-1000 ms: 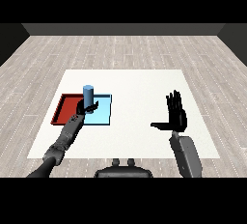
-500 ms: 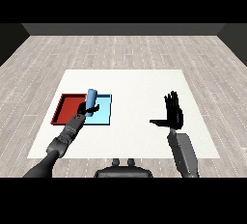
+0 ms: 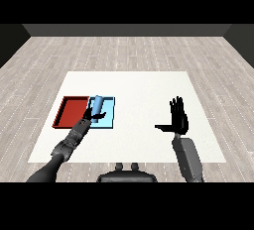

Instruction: Pick the blue can and put it in the blue box

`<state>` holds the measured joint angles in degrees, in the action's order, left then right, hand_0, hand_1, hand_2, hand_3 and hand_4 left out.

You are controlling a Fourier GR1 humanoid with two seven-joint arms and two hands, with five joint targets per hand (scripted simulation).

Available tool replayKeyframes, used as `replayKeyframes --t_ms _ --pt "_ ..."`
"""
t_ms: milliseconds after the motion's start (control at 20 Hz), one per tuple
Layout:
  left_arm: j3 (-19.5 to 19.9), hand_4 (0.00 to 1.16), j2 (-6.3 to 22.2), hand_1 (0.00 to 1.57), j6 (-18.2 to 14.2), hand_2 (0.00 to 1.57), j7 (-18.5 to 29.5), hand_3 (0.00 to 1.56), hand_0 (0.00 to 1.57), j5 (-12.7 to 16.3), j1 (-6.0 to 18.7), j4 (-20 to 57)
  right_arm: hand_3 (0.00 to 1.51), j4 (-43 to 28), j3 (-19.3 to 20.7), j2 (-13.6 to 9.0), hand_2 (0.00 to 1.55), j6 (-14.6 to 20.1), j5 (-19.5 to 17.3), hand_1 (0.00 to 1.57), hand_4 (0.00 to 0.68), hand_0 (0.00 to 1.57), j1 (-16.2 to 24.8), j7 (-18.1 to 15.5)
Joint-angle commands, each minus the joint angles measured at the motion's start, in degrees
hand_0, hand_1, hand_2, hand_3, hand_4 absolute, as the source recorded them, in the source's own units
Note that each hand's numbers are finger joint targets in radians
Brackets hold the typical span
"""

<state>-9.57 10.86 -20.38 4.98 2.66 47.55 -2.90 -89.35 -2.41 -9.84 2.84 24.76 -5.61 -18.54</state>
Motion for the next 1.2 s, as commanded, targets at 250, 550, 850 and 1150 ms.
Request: replayKeyframes --t_ms 250,550,850,1150 --pt "0.4 0.0 1.7 0.0 -3.7 0.0 -1.0 0.0 0.0 -0.9 -1.8 1.6 0.0 -3.1 0.4 1.3 0.0 0.7 1.2 0.0 0.0 0.0 -0.1 2.2" --pt "7.9 0.0 0.1 0.0 -18.9 0.0 14.4 0.0 0.0 5.7 -4.1 -9.3 0.0 -0.8 -0.1 1.9 0.0 -1.7 0.4 0.0 0.0 0.0 0.0 -1.4" --pt "9.1 0.0 -1.4 0.0 -9.3 0.0 33.2 0.0 0.0 7.7 -9.8 -24.0 0.0 -2.1 0.5 1.1 0.0 -1.7 1.4 0.0 0.0 0.0 0.3 1.0" --pt "5.7 0.0 -4.2 0.0 0.7 0.0 40.9 0.0 0.0 9.7 -21.0 -40.8 0.0 -4.2 -0.3 -0.6 0.0 -1.8 -0.6 0.0 0.0 0.0 3.7 1.5"
